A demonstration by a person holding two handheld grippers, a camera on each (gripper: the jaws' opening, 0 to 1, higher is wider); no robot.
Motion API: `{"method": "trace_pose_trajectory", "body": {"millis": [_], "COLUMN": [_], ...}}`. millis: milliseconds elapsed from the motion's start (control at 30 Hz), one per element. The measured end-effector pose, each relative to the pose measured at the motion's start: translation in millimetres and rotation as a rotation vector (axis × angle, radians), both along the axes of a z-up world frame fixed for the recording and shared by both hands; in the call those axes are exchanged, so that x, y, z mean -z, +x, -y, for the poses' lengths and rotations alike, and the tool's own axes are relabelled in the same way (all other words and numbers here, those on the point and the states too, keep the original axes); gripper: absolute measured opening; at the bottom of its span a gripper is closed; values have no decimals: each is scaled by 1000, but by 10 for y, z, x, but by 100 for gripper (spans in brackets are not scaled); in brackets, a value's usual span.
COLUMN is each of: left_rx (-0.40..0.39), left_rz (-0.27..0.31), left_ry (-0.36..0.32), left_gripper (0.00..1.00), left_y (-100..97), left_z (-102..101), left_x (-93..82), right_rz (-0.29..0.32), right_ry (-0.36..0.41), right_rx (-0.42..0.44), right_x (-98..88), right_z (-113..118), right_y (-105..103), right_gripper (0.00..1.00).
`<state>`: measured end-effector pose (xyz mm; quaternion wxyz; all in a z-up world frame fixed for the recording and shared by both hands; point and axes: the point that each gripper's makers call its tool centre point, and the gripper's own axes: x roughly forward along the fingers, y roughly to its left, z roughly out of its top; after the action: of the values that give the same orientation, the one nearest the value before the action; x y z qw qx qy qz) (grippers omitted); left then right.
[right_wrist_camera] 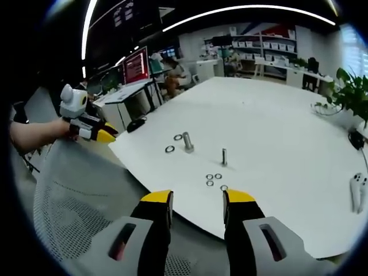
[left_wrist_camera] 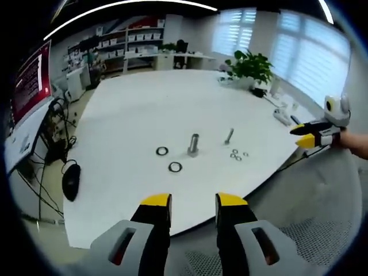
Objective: Place the washer onto the threaded stud by aligning its center hole with the stud, sliding it down to the base, and recovering from edge contact or off-axis alignment until the washer reaches the visible bottom stop.
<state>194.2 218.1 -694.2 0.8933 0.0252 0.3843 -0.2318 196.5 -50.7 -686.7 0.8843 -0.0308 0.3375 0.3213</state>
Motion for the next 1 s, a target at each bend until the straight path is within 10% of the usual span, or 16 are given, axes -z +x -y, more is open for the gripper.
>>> {"method": "trace_pose_trajectory", "body": {"millis": [333, 1000], "left_rx": [78, 184], "left_rz": [-112, -138], "left_ry": [44, 154], "left_gripper": [30, 31], "left_y": [137, 831], "left_z": [-1, 227], "left_x": [188, 711], "right_rz": [-2, -16], "right_ry": [6, 7], "right_rx": [19, 44], "right_x": [0, 15], "right_z": [28, 60], "right_y": [10, 19], "right_gripper": [37, 36]}}
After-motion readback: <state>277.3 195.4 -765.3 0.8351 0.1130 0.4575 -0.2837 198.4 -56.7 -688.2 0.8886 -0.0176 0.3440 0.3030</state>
